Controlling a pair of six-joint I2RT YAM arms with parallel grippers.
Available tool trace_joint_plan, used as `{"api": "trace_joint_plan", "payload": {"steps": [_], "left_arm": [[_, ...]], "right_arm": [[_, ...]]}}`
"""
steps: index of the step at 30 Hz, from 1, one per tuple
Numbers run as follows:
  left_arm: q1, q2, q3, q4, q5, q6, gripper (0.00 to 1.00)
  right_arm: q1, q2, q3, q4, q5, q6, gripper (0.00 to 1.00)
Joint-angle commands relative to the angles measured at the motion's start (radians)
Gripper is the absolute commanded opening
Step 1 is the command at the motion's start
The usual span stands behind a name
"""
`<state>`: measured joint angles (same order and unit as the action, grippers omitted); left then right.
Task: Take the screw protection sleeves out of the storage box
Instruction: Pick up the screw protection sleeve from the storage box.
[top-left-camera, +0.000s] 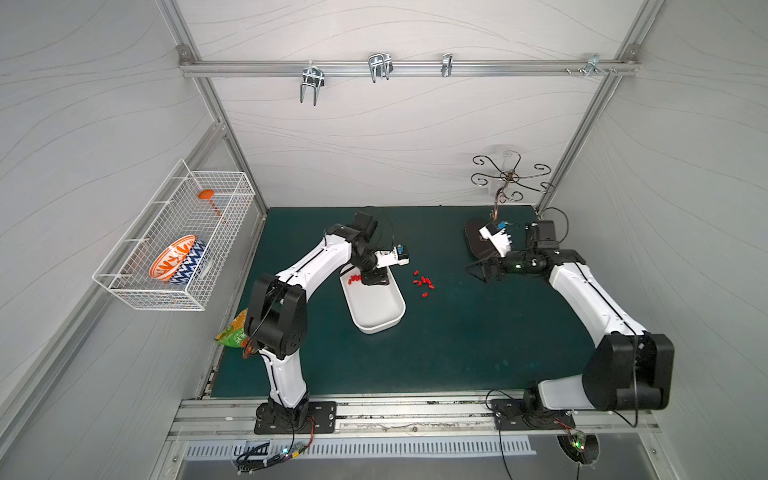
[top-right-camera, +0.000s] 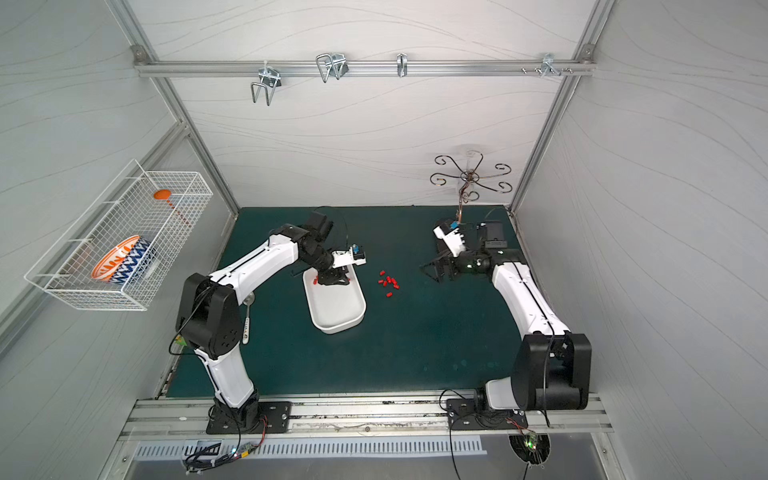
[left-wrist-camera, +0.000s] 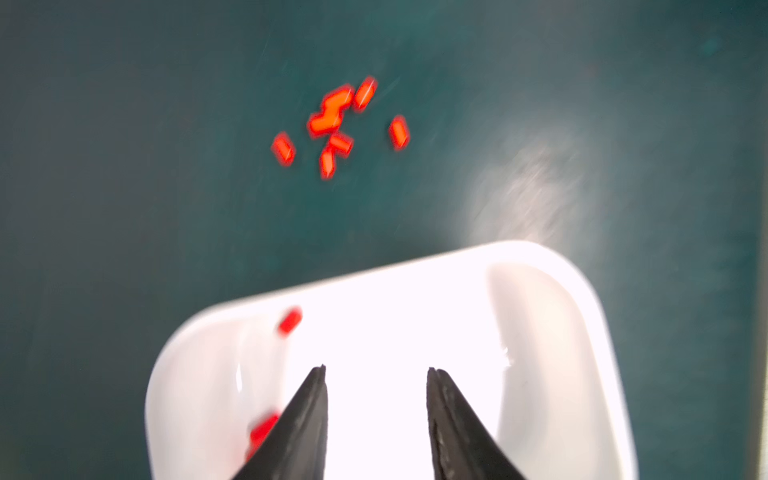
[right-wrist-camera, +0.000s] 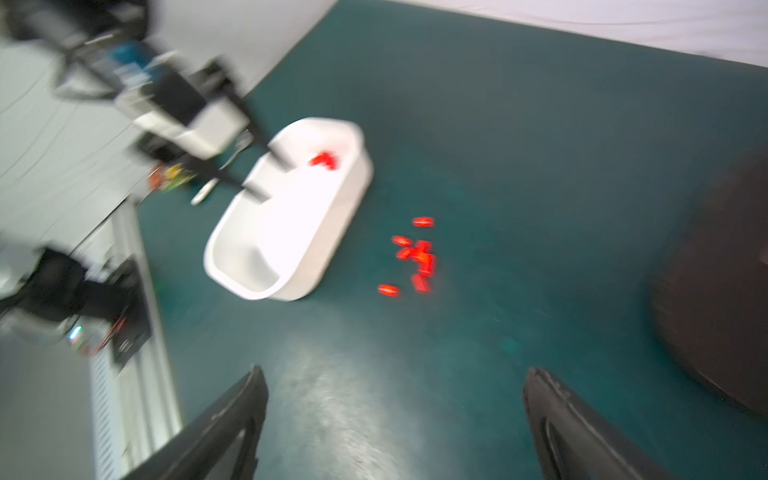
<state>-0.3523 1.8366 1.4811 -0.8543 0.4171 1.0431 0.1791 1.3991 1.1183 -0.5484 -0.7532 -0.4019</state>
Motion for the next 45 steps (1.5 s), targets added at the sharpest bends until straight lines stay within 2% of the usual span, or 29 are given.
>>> {"api": "trace_joint_plan", "payload": {"steps": [1, 5, 8, 12, 26, 29, 38, 41, 45], "left_arm": [[0.040, -0.004, -0.020, 0.069, 0.004, 0.133, 0.45], [0.048, 0.056, -0.024, 0.098, -0.029, 0.243, 0.45], [0.049, 0.108, -0.004, 0.117, -0.039, 0.306, 0.45], [0.047, 0.173, 0.039, 0.131, -0.035, 0.359, 0.46], [-0.008, 0.324, 0.119, 0.207, -0.130, 0.360, 0.46], [-0.022, 0.341, 0.129, 0.171, -0.140, 0.366, 0.42], [-0.020, 0.284, 0.075, 0.136, -0.163, 0.349, 0.13], [-0.020, 0.228, 0.050, 0.139, -0.137, 0.304, 0.06], [-0.019, 0.155, 0.013, 0.173, -0.077, 0.207, 0.02]], "right_arm": [[0.147, 0.043, -0.002, 0.006, -0.049, -0.024, 0.99], [0.270, 0.116, 0.020, 0.034, -0.067, 0.012, 0.98], [0.320, 0.133, 0.001, 0.063, -0.068, 0.023, 0.97], [0.315, 0.123, -0.034, 0.083, -0.060, 0.011, 0.97], [0.287, 0.144, -0.030, 0.038, -0.068, -0.028, 0.97], [0.281, 0.147, -0.023, 0.030, -0.061, -0.035, 0.97], [0.266, 0.152, -0.017, 0.019, -0.052, -0.040, 0.97], [0.253, 0.153, -0.017, 0.022, -0.044, -0.044, 0.97], [0.225, 0.141, -0.012, 0.012, -0.047, -0.054, 0.97]]}}
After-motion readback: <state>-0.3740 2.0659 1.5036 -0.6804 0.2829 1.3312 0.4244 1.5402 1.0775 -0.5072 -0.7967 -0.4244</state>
